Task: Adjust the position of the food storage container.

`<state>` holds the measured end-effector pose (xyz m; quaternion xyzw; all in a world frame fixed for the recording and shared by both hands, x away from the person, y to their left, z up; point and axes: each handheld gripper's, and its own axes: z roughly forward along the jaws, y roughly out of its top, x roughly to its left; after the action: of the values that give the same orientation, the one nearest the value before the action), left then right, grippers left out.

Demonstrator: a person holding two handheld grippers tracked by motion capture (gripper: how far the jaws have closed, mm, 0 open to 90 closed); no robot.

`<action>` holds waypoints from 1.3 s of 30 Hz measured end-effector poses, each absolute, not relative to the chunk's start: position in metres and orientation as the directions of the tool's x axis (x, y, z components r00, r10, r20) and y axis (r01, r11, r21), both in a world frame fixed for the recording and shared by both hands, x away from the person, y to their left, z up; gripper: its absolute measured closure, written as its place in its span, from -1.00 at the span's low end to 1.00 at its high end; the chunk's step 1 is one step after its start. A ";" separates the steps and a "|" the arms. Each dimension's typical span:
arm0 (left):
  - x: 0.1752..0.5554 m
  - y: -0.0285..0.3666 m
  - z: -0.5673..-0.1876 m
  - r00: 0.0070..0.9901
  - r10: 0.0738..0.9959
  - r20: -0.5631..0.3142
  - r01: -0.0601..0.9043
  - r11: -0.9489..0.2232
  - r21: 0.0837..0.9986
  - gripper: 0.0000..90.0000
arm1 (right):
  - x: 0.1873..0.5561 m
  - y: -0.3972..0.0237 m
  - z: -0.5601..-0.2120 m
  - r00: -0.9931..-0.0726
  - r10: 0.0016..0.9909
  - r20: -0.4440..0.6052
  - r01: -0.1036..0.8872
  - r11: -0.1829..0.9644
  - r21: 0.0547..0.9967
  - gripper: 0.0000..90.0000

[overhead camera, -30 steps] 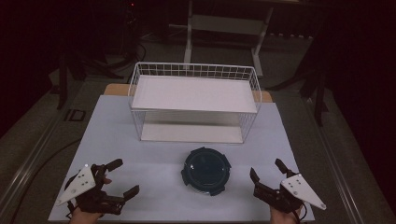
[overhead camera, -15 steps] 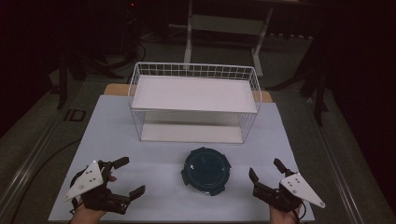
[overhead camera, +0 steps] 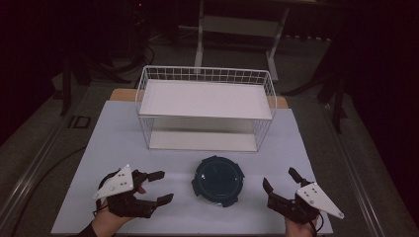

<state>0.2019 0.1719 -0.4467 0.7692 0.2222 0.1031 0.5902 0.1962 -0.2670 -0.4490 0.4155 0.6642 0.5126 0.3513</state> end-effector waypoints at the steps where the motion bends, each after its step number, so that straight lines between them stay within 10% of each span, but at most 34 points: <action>1: 0.203 0.169 -0.448 0.885 0.452 -0.106 0.220 -0.207 0.953 -0.17 | 0.196 -0.267 -0.449 -0.408 0.912 -0.041 0.192 0.129 0.973 -0.72; 17: 0.221 0.120 -0.482 0.899 0.406 -0.164 0.330 -0.383 0.862 0.95 | 0.196 -0.266 -0.449 -0.426 0.904 -0.041 0.197 0.137 0.971 -0.72; 39: 0.235 0.086 -0.506 0.901 0.404 -0.160 0.365 -0.502 0.784 1.00 | 0.196 -0.268 -0.449 -0.445 0.895 -0.027 0.200 0.129 0.971 -0.72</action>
<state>0.2348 0.0863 -0.5064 0.8664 0.2217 0.0218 0.4470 0.1958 -0.2675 -0.4490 0.4070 0.6727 0.5195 0.3346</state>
